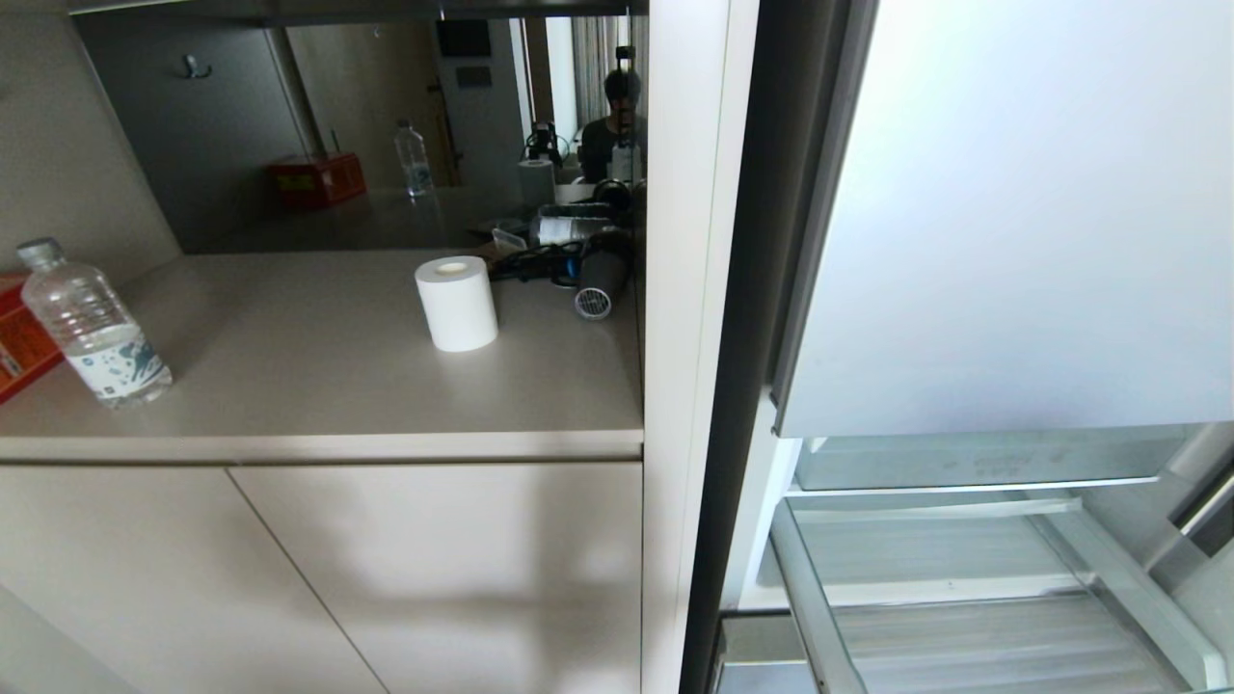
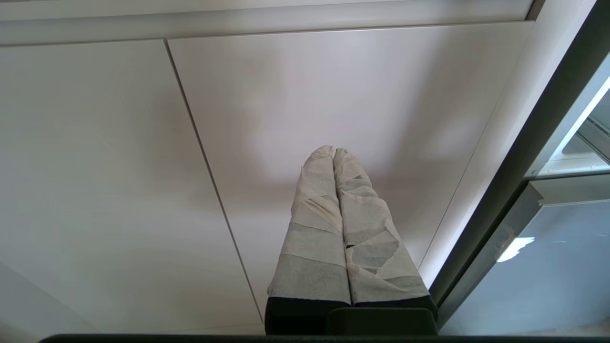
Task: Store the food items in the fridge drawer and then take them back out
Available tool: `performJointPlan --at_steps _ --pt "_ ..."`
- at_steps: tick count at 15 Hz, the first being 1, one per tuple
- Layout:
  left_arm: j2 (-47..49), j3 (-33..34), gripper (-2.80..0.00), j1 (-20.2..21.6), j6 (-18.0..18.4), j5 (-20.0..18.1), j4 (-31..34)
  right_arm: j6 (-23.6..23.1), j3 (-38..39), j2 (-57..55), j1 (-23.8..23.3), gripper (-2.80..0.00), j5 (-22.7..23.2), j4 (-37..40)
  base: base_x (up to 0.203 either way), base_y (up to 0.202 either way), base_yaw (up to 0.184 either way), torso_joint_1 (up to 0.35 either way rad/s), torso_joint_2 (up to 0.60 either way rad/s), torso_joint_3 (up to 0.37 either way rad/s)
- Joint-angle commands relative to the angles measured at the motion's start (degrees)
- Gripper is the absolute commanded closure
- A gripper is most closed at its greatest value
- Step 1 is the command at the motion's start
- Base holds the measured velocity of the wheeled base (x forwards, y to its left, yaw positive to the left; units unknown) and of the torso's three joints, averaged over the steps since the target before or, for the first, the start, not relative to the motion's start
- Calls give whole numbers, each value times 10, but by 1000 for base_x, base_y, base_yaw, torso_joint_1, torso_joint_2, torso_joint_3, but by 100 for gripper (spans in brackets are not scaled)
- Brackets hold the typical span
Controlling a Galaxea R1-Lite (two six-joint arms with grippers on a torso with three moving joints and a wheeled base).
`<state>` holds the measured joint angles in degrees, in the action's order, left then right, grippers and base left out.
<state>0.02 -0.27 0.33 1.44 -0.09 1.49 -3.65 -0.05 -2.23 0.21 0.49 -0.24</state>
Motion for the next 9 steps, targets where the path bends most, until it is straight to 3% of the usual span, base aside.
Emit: performJointPlan --at_steps 1,9 --pt "0 0 0 0 0 0 0 12 0 23 -1 0 0 2 0 0 0 0 0 0" --pt "0 0 0 0 0 0 0 34 0 23 -1 0 -4 1 0 0 0 0 0 0"
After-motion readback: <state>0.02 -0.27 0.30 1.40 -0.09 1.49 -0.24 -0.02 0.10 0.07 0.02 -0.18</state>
